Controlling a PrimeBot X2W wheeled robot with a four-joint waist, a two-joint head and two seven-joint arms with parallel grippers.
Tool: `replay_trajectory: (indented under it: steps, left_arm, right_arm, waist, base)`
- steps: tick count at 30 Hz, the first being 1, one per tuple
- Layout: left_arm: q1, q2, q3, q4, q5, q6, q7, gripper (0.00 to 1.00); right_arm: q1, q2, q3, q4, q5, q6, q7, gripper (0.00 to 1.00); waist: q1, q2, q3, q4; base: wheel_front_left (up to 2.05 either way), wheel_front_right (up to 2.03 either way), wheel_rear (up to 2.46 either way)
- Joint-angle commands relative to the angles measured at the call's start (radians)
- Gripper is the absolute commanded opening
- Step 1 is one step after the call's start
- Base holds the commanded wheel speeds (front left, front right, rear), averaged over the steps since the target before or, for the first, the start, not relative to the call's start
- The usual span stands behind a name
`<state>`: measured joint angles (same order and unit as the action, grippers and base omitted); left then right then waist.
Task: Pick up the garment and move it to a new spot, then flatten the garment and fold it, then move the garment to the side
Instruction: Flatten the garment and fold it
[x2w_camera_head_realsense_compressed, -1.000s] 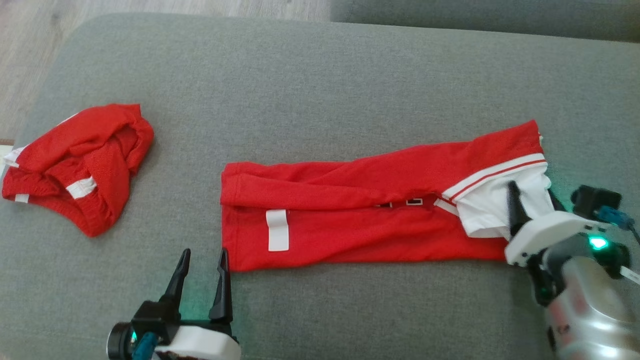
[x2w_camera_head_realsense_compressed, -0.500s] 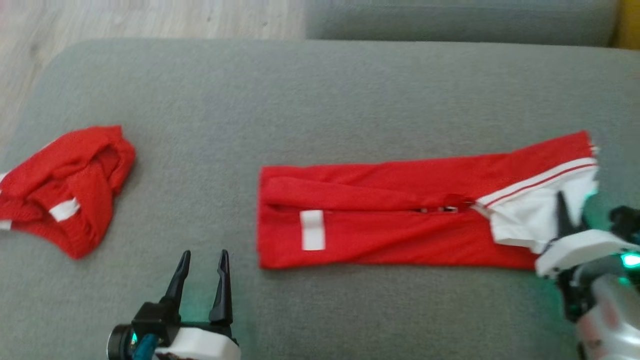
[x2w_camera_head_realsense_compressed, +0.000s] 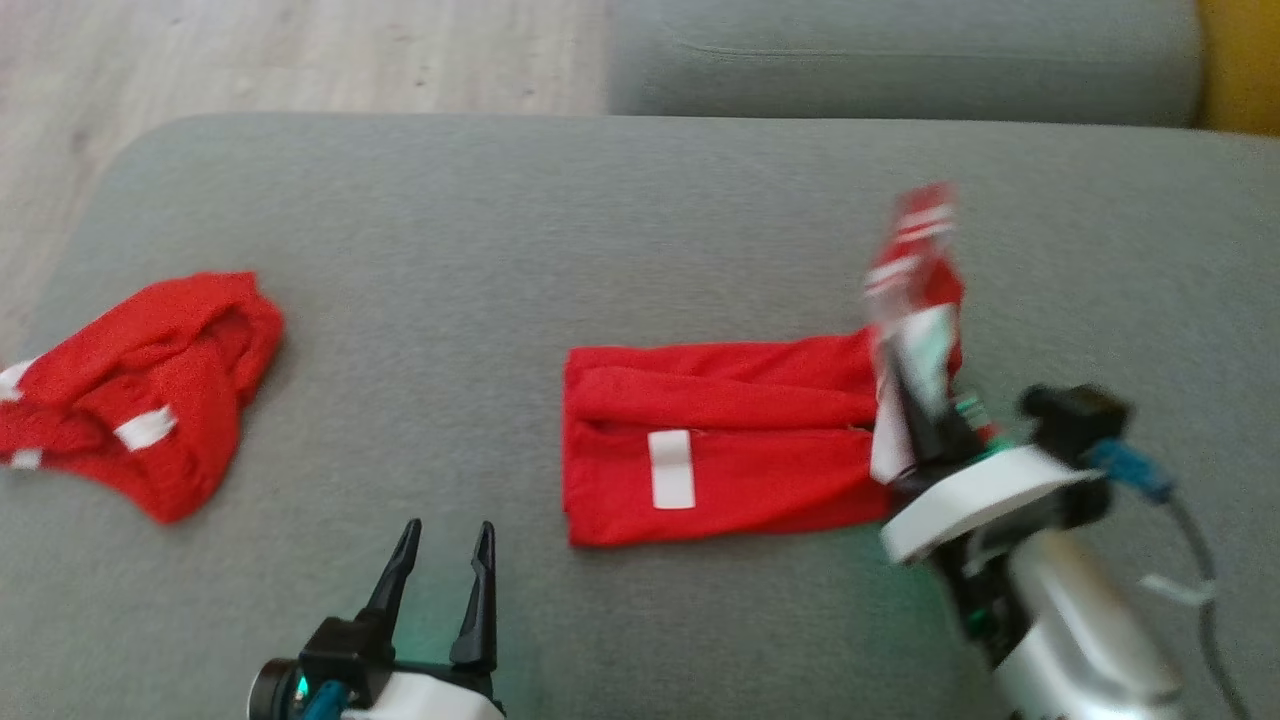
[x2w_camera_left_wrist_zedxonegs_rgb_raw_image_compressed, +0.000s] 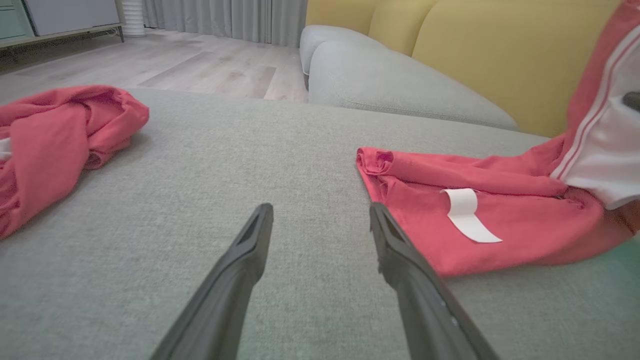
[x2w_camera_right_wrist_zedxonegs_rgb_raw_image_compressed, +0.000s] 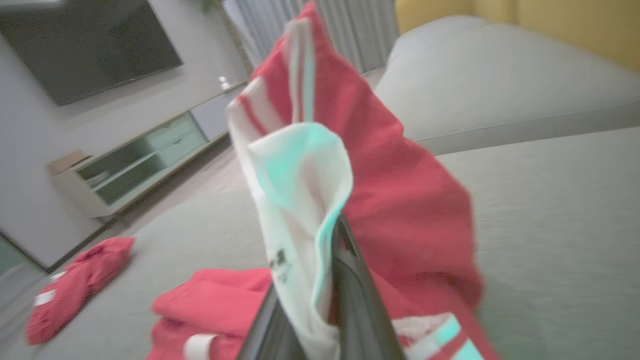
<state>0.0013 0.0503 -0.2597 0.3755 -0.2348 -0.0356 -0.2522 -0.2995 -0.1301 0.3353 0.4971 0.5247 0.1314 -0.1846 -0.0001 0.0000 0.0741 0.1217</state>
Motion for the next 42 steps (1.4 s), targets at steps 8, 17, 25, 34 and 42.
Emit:
replay_trajectory:
  steps: [8, 17, 25, 34, 42]
  left_arm:
    - [-0.02, 0.0, 0.013, -0.015, 0.015, -0.001, -0.01, 1.0]
    - [-0.013, 0.0, 0.032, -0.018, 0.007, 0.01, -0.01, 1.0]
    - [-0.013, 0.0, 0.076, -0.042, 0.011, 0.018, -0.01, 1.0]
    - [-0.022, 0.0, 0.112, -0.056, 0.026, 0.023, -0.01, 1.0]
    - [0.036, 0.0, 0.133, -0.081, 0.033, 0.026, -0.01, 1.0]
  right_arm:
    - [-0.017, 0.055, 0.11, -0.046, 0.091, -0.001, 0.05, 0.0]
    - [-0.064, 0.077, 0.131, 0.008, 0.106, -0.001, -0.012, 1.0]
    - [-0.027, 0.051, -0.055, 0.032, -0.029, -0.001, -0.075, 1.0]
    - [0.101, 0.062, -0.291, -0.042, -0.242, -0.001, -0.077, 1.0]
    - [0.231, 0.079, -0.356, -0.1, -0.347, -0.001, -0.077, 1.0]
  waist:
    - [0.0001, 0.0, 0.008, 0.155]
    - [0.0001, 0.0, 0.011, 0.204]
    - [0.0001, 0.0, -0.018, 0.104]
    - [0.0001, 0.0, -0.047, 0.018]
    - [0.0001, 0.0, -0.087, -0.025]
  base:
    - [0.0, 0.0, 0.0]
    - [0.0, 0.0, 0.0]
    - [0.0, 0.0, 0.0]
    - [0.0, 0.0, 0.0]
    - [0.0, 0.0, 0.0]
